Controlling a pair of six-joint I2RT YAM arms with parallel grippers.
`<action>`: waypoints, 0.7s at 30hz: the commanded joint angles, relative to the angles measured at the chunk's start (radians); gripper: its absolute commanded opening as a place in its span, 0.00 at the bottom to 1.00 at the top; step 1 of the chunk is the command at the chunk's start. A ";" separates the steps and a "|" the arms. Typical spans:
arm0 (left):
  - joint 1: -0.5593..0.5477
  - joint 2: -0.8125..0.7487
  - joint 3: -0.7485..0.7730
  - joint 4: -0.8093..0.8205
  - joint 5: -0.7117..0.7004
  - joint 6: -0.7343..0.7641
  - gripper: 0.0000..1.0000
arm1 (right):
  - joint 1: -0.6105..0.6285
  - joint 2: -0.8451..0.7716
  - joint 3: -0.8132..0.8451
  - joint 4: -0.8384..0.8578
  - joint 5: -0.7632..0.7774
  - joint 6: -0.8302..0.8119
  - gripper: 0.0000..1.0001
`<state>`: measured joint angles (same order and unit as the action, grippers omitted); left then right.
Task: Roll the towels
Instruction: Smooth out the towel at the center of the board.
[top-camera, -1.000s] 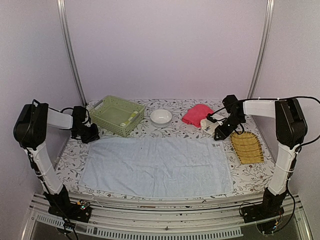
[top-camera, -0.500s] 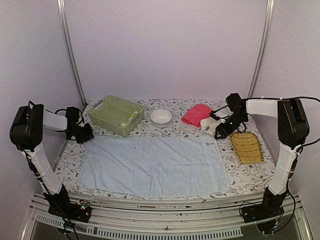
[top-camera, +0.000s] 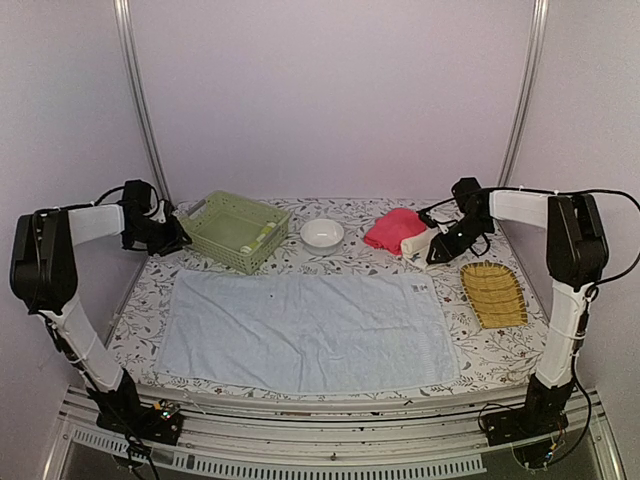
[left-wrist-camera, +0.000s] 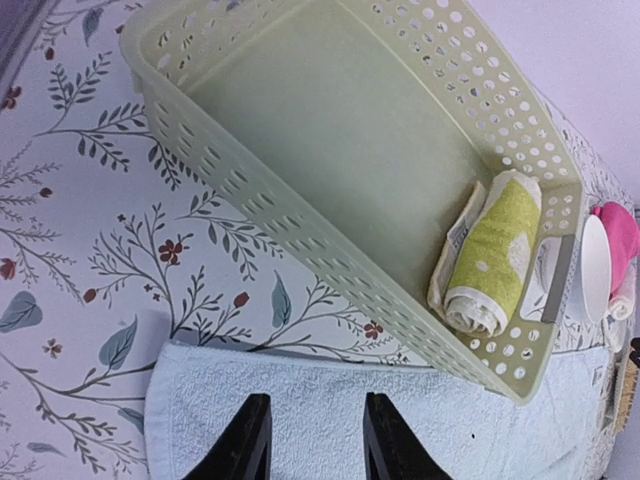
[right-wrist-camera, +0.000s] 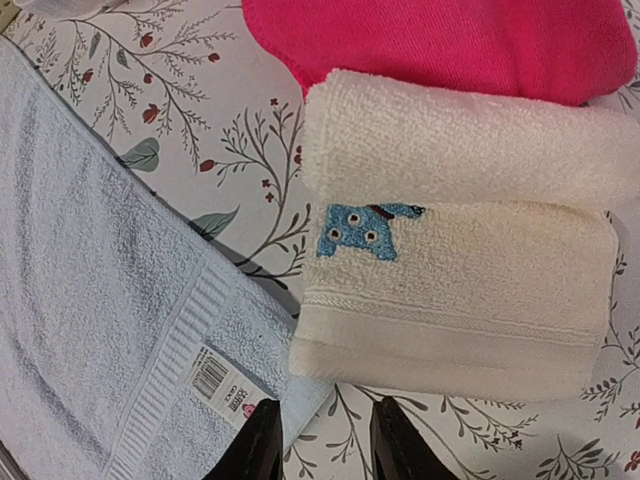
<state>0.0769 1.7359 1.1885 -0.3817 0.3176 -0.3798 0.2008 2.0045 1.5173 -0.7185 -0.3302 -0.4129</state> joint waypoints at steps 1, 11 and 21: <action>0.006 -0.053 -0.038 -0.071 0.050 0.062 0.34 | -0.003 0.030 0.017 -0.066 -0.031 0.028 0.32; 0.013 -0.036 -0.086 -0.017 0.022 0.089 0.34 | -0.003 0.113 0.064 -0.079 -0.006 0.047 0.33; 0.032 -0.051 -0.096 -0.012 0.025 0.094 0.34 | 0.005 0.191 0.100 -0.094 -0.036 0.038 0.41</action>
<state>0.0917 1.6955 1.0985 -0.4011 0.3313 -0.2989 0.2008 2.1685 1.5982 -0.8055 -0.3626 -0.3744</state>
